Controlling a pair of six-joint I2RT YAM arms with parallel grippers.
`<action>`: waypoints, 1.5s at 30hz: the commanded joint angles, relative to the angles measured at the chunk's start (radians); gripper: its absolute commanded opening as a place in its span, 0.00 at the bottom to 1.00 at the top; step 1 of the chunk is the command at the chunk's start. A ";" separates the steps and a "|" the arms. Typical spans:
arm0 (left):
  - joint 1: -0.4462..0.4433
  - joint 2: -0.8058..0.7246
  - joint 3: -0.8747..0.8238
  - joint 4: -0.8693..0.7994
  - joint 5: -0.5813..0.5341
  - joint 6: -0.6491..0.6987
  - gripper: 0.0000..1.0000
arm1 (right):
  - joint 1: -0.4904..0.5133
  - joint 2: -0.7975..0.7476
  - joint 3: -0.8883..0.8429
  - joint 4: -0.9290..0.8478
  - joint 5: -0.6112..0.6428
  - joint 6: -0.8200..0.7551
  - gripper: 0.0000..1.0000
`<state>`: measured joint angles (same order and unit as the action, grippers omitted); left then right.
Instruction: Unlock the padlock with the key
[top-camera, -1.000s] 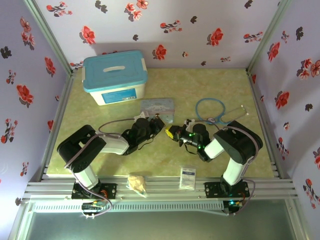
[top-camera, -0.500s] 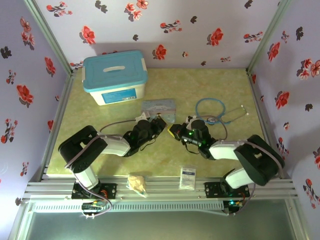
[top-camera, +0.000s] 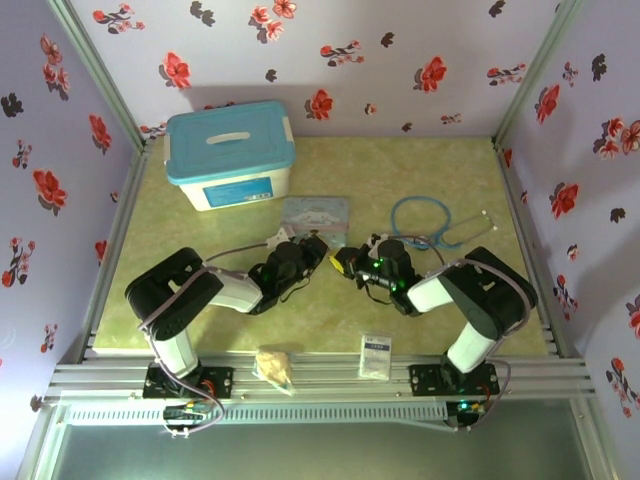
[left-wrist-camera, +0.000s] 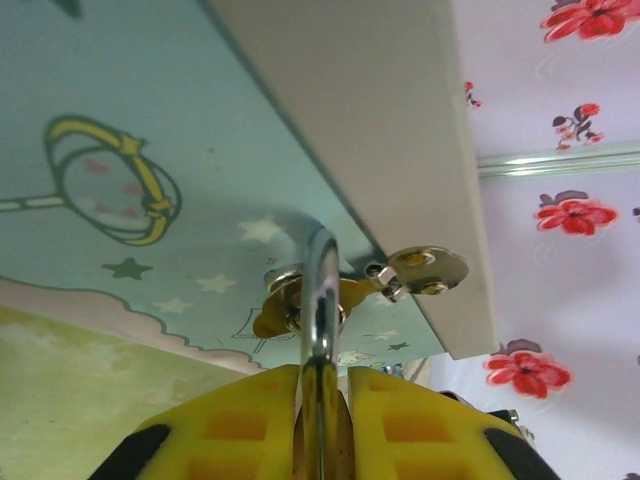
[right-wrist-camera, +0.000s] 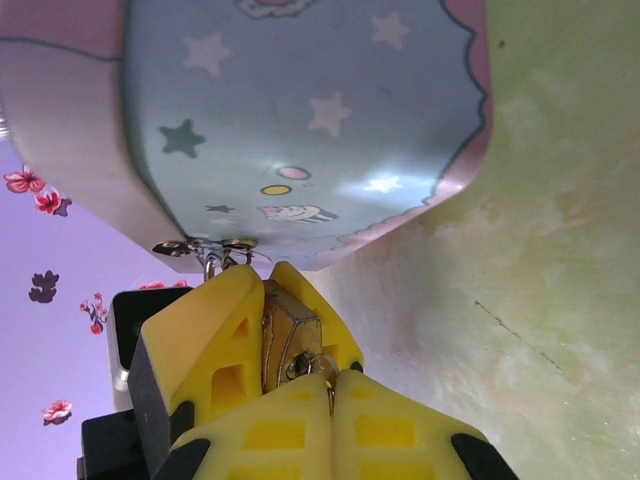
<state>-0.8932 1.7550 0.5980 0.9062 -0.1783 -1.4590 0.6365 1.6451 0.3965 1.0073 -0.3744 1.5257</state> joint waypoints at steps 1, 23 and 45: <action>-0.067 0.000 0.013 0.073 0.200 -0.016 0.00 | 0.003 -0.078 0.083 0.030 0.006 -0.066 0.03; -0.027 -0.063 -0.038 0.019 0.164 0.034 0.00 | 0.046 -0.386 0.261 -1.158 0.279 -1.132 0.34; -0.001 -0.109 -0.054 0.031 0.203 0.006 0.00 | 0.303 -0.246 0.290 -0.974 0.533 -1.479 0.39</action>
<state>-0.8963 1.6867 0.5358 0.8783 0.0029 -1.4578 0.9306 1.3766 0.6666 -0.0219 0.1013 0.1070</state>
